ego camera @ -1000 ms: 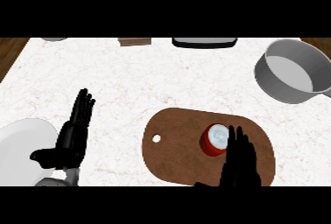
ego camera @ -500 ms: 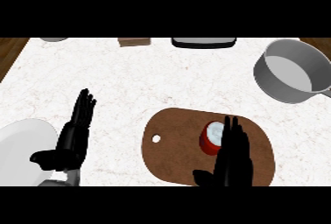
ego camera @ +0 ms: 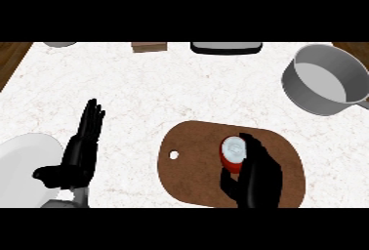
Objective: Pick the can from the cutting board and place it in the pot
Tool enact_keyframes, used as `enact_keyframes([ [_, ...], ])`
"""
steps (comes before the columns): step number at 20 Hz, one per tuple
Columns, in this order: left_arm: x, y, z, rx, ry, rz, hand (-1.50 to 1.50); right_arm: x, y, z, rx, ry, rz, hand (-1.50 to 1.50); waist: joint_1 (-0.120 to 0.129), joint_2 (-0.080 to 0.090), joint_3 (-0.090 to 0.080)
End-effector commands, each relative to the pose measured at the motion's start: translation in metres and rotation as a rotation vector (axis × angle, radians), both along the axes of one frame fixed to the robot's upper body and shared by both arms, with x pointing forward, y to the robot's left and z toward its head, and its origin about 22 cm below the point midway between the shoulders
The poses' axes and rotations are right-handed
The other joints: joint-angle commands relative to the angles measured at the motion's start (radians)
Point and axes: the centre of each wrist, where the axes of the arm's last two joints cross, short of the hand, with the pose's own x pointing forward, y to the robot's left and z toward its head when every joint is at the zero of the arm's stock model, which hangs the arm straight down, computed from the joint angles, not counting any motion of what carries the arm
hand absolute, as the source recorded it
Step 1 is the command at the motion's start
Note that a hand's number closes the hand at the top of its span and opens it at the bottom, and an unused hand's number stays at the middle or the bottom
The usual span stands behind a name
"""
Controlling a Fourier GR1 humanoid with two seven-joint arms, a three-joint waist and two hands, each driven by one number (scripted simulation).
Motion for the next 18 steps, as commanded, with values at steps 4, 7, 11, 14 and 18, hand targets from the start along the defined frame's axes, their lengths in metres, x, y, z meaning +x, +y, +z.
enact_keyframes([
  [4,0.002,0.001,0.004,-0.014,-0.002,-0.008,0.0,-0.005,0.006,-0.008,-0.048,-0.031,0.004,1.5,0.001,0.005,0.003],
  [7,0.002,-0.004,0.007,0.006,-0.002,-0.033,0.0,-0.023,-0.009,-0.023,-0.142,0.144,0.463,1.5,0.035,0.014,0.004],
  [11,0.002,-0.012,0.007,-0.012,-0.013,-0.07,0.0,-0.066,-0.022,-0.048,-0.261,0.307,0.878,1.5,0.081,0.025,0.004],
  [14,-0.002,-0.011,0.007,-0.007,-0.013,-0.042,0.0,-0.07,-0.055,-0.028,-0.231,0.255,1.05,1.5,0.039,0.011,0.005],
  [18,0.002,-0.005,0.016,-0.001,-0.021,0.0,0.0,-0.054,-0.109,0.023,-0.191,0.051,1.124,1.5,0.0,0.005,0.004],
])
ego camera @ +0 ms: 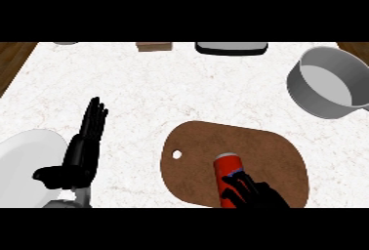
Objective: Pick the can from the cutting board and place it in the pot
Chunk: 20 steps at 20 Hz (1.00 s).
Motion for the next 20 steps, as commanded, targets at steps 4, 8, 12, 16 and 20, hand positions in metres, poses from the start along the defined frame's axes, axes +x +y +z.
enact_keyframes([
  [4,-0.007,0.002,0.002,-0.021,0.028,0.03,0.0,-0.003,-0.061,0.069,0.138,-0.122,0.14,1.5,-0.033,0.003,0.004],
  [8,-0.002,0.013,-0.008,0.007,-0.003,0.036,0.0,-0.004,-0.09,0.095,0.143,-0.202,0.055,1.5,-0.044,0.003,0.003],
  [12,-0.01,0.019,-0.006,-0.004,0.008,0.046,0.0,-0.008,-0.102,0.12,0.171,-0.233,-0.063,1.5,-0.044,0.002,0.003],
  [16,-0.005,0.01,-0.016,0.01,0.01,0.038,0.0,0.014,-0.143,0.126,0.184,-0.275,-0.19,1.5,-0.039,0.006,0.003],
  [20,-0.001,0.001,0.0,0.011,0.01,0.027,0.0,0.037,-0.163,0.125,0.197,-0.265,-0.249,1.5,-0.027,0.005,0.003],
])
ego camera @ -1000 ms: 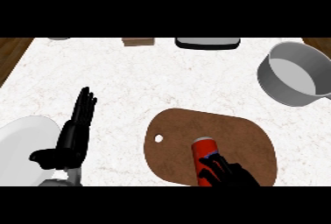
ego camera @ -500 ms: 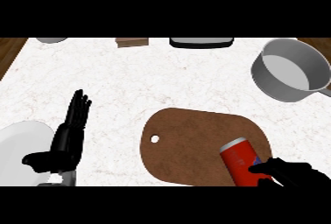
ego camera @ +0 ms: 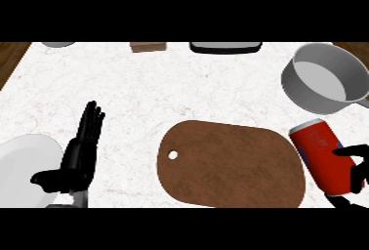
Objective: Pick the can from the cutting board and place it in the pot
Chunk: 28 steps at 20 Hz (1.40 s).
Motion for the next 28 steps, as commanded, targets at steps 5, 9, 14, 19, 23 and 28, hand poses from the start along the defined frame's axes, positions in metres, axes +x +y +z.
enact_keyframes([
  [5,0.014,-0.004,0.009,0.005,-0.019,-0.018,0.0,0.06,-0.056,0.015,0.025,0.001,-0.14,1.5,0.015,0.003,0.0],
  [9,0.005,-0.009,0.01,-0.016,-0.013,-0.025,0.0,0.095,-0.097,0.023,0.062,-0.01,-0.191,1.5,0.031,0.005,0.001],
  [14,0.008,-0.007,-0.003,-0.006,0.003,-0.038,0.0,0.128,-0.122,-0.006,0.015,0.024,-0.205,1.5,0.026,0.005,0.0],
  [19,0.007,-0.002,-0.005,0.014,-0.008,-0.052,0.0,0.162,-0.141,-0.006,0.001,0.122,-0.194,1.5,0.038,0.008,0.001],
  [23,0.004,-0.007,0.008,-0.005,-0.008,-0.051,0.0,0.176,-0.151,-0.026,-0.017,0.203,-0.175,1.5,0.041,0.009,0.001],
  [28,0.014,-0.004,0.012,0.013,-0.012,-0.058,0.0,0.177,-0.169,-0.056,-0.054,0.298,-0.265,1.5,0.052,0.015,0.003],
])
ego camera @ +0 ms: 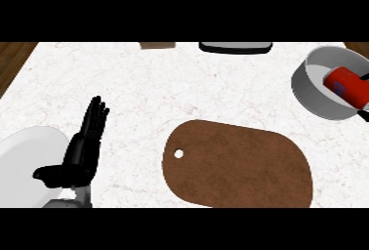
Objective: Pick the can from the cutting board and place it in the pot
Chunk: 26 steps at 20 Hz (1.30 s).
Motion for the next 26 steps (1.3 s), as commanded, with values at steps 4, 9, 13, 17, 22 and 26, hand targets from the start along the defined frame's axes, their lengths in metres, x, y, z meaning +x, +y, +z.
enact_keyframes([
  [4,0.002,-0.012,-0.005,-0.003,-0.009,-0.021,0.0,0.001,-0.019,-0.018,-0.092,0.224,-0.163,1.5,0.01,0.007,0.001],
  [9,0.009,-0.007,0.005,0.007,-0.024,-0.018,0.0,-0.002,-0.021,-0.036,0.072,0.284,-0.07,-1.5,0.019,0.012,0.004],
  [13,0.002,-0.015,-0.004,-0.015,0.008,-0.012,0.0,0.008,-0.02,-0.021,0.353,0.157,0.002,-1.5,0.012,0.008,0.005],
  [17,0.001,-0.014,0.001,-0.021,0.01,-0.001,0.0,0.005,-0.023,-0.026,0.69,0.001,0.036,-1.5,-0.003,0.003,0.007],
  [22,0.006,-0.007,0.003,-0.016,-0.006,0.014,0.0,-0.004,-0.042,-0.012,0.896,-0.014,-0.031,-1.5,0.008,0.013,0.005],
  [26,0.005,-0.008,0.005,-0.007,-0.022,-0.015,0.0,-0.027,-0.071,0.001,0.934,-0.05,-0.07,-1.5,0.018,0.019,0.008],
])
